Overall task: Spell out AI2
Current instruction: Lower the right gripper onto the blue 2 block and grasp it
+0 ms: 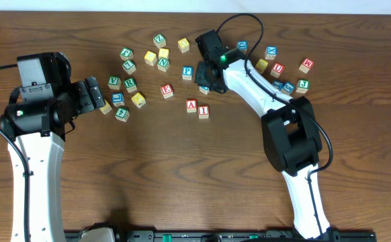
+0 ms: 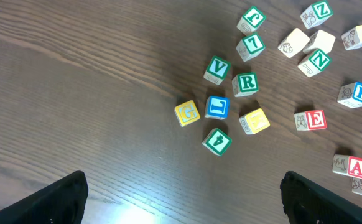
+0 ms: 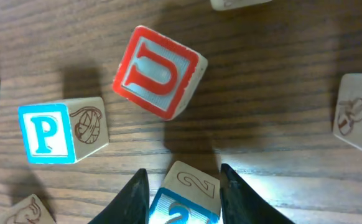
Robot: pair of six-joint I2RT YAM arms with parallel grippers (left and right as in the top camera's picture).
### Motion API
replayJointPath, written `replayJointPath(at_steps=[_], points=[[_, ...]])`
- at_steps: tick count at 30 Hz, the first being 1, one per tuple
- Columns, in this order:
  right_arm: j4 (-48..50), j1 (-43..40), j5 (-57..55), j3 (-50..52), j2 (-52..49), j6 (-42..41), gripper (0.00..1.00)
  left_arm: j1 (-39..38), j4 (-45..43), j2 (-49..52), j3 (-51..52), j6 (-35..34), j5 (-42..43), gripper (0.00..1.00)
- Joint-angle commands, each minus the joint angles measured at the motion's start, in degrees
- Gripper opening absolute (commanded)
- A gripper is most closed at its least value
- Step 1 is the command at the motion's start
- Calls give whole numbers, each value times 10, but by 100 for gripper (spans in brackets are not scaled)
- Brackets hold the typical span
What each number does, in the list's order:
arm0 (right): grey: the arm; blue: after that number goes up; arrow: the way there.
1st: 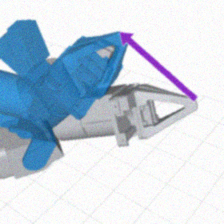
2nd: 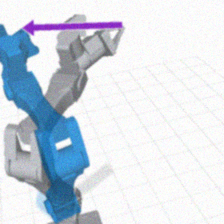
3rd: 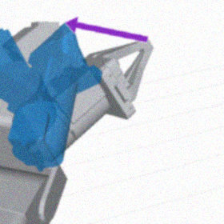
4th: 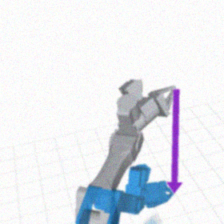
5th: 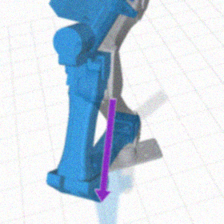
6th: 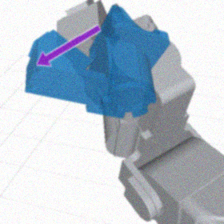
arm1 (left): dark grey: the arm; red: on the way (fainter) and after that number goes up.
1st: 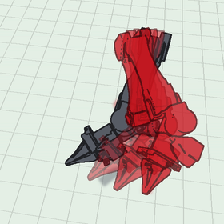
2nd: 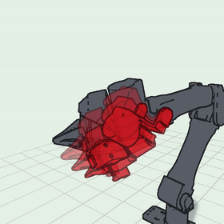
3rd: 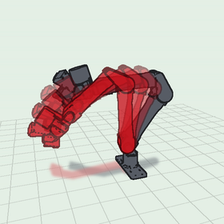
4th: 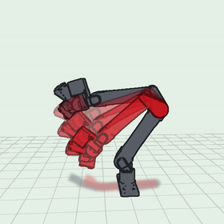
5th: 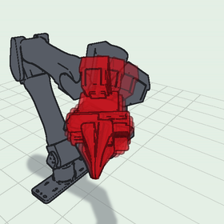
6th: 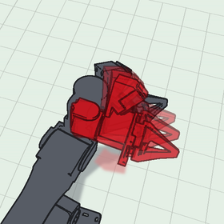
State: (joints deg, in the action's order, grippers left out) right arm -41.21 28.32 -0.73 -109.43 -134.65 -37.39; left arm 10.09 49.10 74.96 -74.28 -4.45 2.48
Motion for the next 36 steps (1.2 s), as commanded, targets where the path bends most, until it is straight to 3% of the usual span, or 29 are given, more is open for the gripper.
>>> replayJointPath(at_steps=[1, 6, 16, 27, 36], points=[[7, -6, 27, -3, -8, 102, 36, 2, 2, 3, -2, 3, -1, 98], [-12, -16, 59, -14, -8, 171, 36, 2, 2, 3, -2, 3, -1, 98], [-86, -25, 56, -20, -8, 101, 36, 2, 2, 3, -2, 3, -1, 98], [-101, -25, 39, -20, -8, 102, 25, 2, 2, 3, -2, 3, -1, 98], [-188, -25, 39, -20, 3, 103, 19, 2, 2, 3, -2, 3, -1, 97]])
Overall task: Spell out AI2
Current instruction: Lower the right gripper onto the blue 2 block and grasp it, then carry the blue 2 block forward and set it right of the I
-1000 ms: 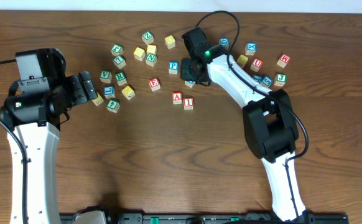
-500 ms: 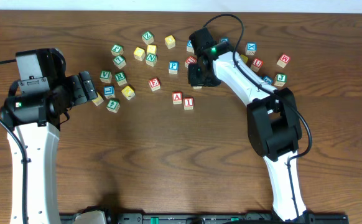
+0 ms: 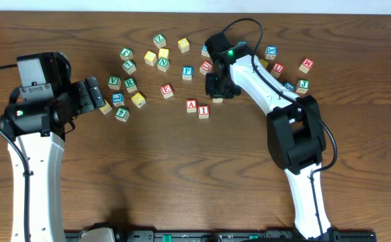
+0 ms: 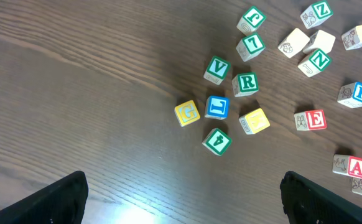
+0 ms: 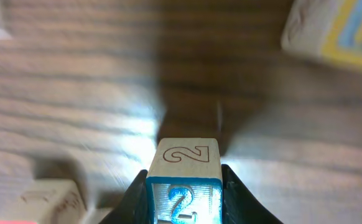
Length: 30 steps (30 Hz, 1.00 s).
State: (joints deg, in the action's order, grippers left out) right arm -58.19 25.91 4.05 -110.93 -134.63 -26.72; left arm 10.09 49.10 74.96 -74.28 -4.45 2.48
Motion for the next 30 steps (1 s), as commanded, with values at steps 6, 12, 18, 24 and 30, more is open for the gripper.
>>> replayJointPath(at_steps=[6, 12, 18, 24, 30], points=[[-72, -1, -54, -5, 3, -5, 20, 2, 2, 3, -2, 3, -1, 98], [-72, -2, -60, -4, 3, -16, 21, 2, 2, 3, -2, 3, -1, 98], [-56, -3, -61, -4, 3, -16, 24, 2, 2, 3, -2, 3, -1, 98], [-59, -3, -56, -4, 3, -15, 33, 2, 2, 3, -2, 3, -1, 98], [-63, -5, -54, -4, 11, -4, 45, 2, 2, 3, -2, 3, -1, 97]])
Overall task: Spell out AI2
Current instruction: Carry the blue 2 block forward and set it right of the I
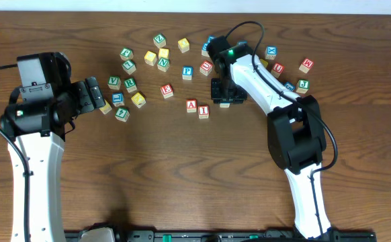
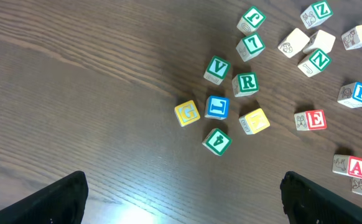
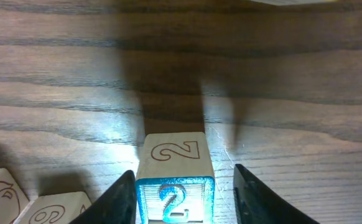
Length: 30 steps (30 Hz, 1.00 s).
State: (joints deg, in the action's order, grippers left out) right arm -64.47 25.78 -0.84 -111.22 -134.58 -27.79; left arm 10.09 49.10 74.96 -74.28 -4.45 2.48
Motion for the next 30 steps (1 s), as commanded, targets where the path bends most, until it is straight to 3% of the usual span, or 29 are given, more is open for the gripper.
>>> replayJointPath(at_steps=[1, 6, 12, 21, 30], points=[[0, -4, -5, -1, 13, 7, 46, 2, 2, 3, -2, 3, -1, 98], [-1, -6, -5, -12, 47, 23, 45, 2, 2, 3, -2, 3, -1, 98], [9, 14, 53, -16, 90, 73, 36, 2, 2, 3, -2, 3, -1, 98], [34, 76, 96, -3, 71, 94, 1, 2, 2, 3, -2, 3, -1, 97], [45, 122, 103, 6, 42, 94, 1, 2, 2, 3, -2, 3, -1, 98]])
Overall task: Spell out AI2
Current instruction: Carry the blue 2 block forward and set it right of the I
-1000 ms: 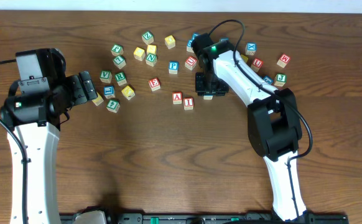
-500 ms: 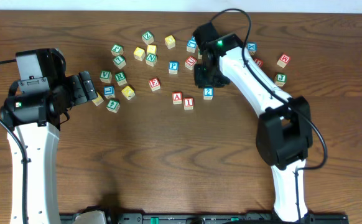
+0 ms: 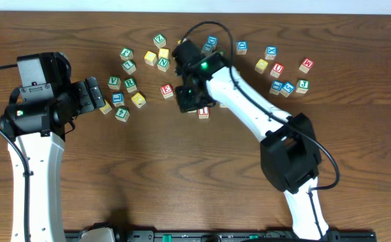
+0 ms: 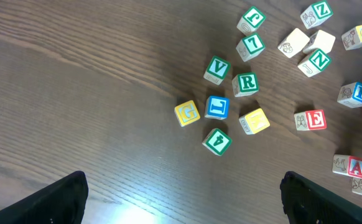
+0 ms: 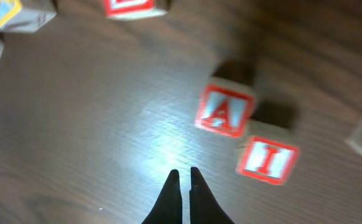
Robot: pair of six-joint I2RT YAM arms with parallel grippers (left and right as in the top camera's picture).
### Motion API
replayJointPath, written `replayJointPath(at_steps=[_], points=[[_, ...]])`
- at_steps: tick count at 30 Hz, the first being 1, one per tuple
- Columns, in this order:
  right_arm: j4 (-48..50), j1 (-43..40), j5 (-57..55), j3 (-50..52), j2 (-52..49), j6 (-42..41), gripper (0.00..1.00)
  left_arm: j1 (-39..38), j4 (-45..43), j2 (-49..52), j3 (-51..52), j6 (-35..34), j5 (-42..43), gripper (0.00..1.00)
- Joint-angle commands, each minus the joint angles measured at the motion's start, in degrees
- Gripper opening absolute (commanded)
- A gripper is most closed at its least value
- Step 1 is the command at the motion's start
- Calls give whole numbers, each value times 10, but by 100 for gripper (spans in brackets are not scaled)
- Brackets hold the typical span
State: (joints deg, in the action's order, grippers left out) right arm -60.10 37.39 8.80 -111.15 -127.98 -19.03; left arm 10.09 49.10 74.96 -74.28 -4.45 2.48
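Observation:
The red A block [image 5: 223,112] and the red I block [image 5: 267,160] lie side by side on the brown table. A blurred block with a blue edge lies just past the I; its face cannot be read. My right gripper [image 5: 182,171] is shut and holds nothing, hovering over bare wood just left of the A. In the overhead view the right gripper [image 3: 185,101] covers the A, while the I block [image 3: 203,112] shows beside it. My left gripper [image 4: 181,208] stands open far to the left, over bare table.
Loose letter blocks lie across the back of the table: V [image 4: 217,69], R [image 4: 247,83], G [image 4: 186,112] and 4 [image 4: 218,141] near the left gripper, an E [image 3: 166,90] left of the A, and others such as J [image 3: 303,85] at the far right.
My right gripper stood with its jaws apart around the blue 2 block on the table right of the I. Now it is shut and empty, further left beside the A. The left arm has not moved.
My right gripper was shut on the blue 2 block among the scattered blocks near the U and P. Then it held the block closer to the A and I. Then the block sat on the table with the jaws apart around it. Now the gripper is away, shut and empty.

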Motion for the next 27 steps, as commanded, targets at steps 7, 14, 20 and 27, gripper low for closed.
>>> replayJointPath(at_steps=[7, 14, 20, 27], points=[[-15, 16, 8, 5, -61, -2, 1, 2, 2, 3, -2, 3, -1, 98], [-25, 9, -29, 5, -61, -22, 1, 2, 2, 3, -2, 3, -1, 98], [-27, 1, -55, 5, -61, -32, 1, 2, 2, 3, -2, 4, -1, 97], [-25, -15, -57, 5, -61, -32, 1, 2, 2, 3, -2, 3, -1, 98]])
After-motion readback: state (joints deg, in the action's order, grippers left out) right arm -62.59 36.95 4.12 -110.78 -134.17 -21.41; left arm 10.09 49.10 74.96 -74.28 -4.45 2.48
